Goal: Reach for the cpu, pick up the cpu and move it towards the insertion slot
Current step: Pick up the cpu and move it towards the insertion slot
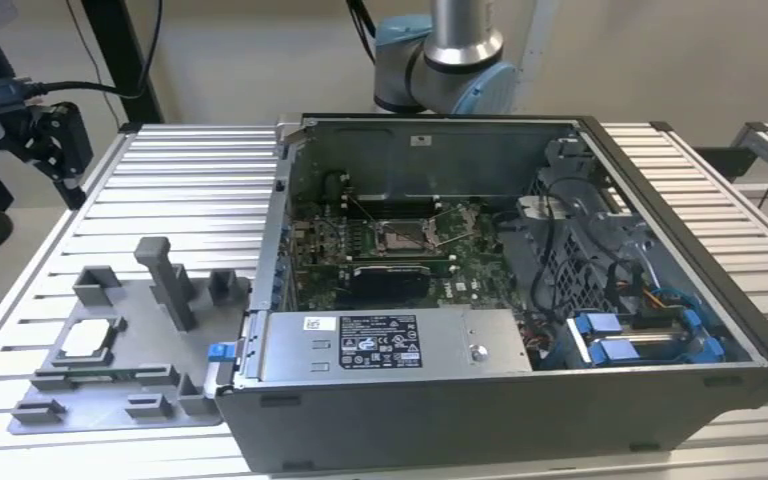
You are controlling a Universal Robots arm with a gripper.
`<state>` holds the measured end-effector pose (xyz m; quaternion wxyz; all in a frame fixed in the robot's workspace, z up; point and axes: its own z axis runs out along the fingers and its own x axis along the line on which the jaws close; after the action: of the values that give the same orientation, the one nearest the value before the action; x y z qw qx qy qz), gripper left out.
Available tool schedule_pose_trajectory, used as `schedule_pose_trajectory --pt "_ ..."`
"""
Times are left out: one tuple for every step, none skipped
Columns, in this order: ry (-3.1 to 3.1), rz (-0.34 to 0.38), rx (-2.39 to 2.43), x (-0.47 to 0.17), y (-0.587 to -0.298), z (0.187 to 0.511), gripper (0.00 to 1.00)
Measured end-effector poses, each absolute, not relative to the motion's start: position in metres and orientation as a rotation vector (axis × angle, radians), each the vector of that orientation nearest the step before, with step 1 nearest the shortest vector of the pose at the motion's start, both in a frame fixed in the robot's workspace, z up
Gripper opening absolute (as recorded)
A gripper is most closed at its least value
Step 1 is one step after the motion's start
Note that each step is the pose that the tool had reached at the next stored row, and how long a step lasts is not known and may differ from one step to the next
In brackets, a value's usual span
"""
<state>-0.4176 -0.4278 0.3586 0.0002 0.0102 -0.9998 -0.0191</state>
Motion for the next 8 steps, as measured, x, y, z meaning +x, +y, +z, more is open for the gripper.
schedule_pose_trajectory --pt "-3.14 -0.06 0.032 -0.418 -0.428 0.357 1.0" --pt "-3.14 -0.06 0.032 -0.418 -0.428 0.355 1.0" --pt "-3.141 -0.06 0.032 -0.418 -0.428 0.353 1.0" --pt "-3.141 -0.06 0.032 -0.418 -0.428 0.352 1.0" --pt "-3.14 -0.06 0.032 -0.418 -0.428 0.35 1.0" --pt "-3.14 -0.06 0.032 -0.418 -0.428 0.348 1.0" --pt "-3.141 -0.06 0.032 -0.418 -0.428 0.346 1.0" --pt "-3.141 -0.06 0.032 -0.418 -0.428 0.344 1.0"
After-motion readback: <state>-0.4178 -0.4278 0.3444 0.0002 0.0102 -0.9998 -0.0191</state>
